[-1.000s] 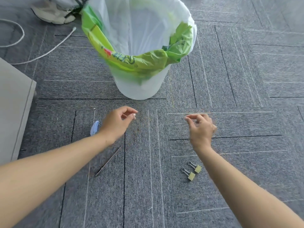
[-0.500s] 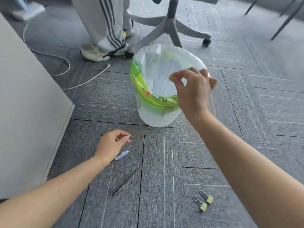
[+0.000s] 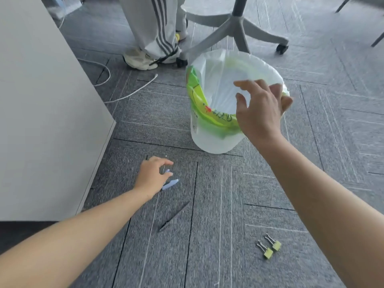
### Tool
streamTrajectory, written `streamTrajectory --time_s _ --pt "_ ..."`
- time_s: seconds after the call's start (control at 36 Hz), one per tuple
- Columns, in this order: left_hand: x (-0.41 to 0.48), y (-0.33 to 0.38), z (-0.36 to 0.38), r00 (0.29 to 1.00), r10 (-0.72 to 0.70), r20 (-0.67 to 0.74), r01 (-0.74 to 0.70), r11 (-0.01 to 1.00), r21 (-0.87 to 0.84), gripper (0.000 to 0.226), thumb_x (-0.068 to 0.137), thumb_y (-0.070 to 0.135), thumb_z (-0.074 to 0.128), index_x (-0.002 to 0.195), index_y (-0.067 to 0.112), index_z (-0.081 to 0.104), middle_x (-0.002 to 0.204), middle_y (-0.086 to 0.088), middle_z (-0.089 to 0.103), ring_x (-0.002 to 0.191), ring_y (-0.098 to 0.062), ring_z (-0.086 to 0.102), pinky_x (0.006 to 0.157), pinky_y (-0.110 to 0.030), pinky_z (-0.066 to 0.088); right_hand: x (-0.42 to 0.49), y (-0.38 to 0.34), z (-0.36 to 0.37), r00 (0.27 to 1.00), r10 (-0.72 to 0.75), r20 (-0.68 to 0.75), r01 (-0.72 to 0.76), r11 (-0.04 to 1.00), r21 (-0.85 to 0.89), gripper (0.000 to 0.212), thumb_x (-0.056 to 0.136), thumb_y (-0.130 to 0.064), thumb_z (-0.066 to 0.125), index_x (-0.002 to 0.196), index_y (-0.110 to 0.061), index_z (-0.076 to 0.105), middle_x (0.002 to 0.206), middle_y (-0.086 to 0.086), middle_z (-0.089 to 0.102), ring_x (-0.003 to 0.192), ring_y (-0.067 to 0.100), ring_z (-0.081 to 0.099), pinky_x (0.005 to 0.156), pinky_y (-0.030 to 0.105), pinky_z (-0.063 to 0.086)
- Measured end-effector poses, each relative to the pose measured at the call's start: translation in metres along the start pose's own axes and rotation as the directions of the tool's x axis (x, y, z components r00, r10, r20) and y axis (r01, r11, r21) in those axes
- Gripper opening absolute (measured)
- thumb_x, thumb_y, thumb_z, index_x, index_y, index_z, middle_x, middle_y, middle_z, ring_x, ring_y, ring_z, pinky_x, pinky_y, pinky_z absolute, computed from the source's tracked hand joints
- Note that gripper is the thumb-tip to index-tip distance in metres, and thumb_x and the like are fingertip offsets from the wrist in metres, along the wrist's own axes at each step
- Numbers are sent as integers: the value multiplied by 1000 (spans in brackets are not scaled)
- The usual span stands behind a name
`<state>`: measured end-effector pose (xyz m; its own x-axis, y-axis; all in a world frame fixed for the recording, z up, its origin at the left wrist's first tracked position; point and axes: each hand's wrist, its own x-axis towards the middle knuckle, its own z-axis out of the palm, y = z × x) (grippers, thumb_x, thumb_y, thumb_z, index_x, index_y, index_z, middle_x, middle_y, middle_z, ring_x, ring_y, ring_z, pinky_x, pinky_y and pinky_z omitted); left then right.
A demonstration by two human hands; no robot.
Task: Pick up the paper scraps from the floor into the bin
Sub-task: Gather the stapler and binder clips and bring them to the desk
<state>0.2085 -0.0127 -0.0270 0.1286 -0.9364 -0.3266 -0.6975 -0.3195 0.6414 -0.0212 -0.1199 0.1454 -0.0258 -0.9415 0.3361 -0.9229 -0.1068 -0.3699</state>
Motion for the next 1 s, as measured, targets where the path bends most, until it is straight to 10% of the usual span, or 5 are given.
streamTrajectory --time_s 0.31,0.53,0.69,1.0 --pt "1 -14 31 995 -27 93 -8 934 358 34 74 47 78 103 36 66 116 10 51 113 -20 41 86 -37 30 -89 -14 29 948 -310 -72 316 944 96 33 82 -14 60 104 -37 70 101 -15 62 96 21 47 78 38 25" --pt "0 -19 17 996 -17 -87 24 997 79 12 83 42 72 78 32 66 102 10 52 90 -13 55 95 -45 44 -144 1 81 923 -333 194 311 941 135 30 84 -12 60 100 -35 71 95 -14 62 93 20 49 77 36 31" --pt "-17 -35 -22 982 -62 -178 73 996 56 13 79 44 74 82 38 63 109 11 56 93 -14 57 96 -48 44 -212 8 123 756 -301 582 294 949 110 44 83 -6 63 110 -40 66 104 -14 60 98 16 45 84 36 34" --pt "-63 -43 -9 997 -69 -26 71 996 50 63 70 42 83 116 38 40 104 17 60 89 -6 59 92 -41 41 -241 19 140 715 -187 673 270 963 -20 20 90 -14 59 108 -24 62 102 -5 56 98 17 41 93 35 32"
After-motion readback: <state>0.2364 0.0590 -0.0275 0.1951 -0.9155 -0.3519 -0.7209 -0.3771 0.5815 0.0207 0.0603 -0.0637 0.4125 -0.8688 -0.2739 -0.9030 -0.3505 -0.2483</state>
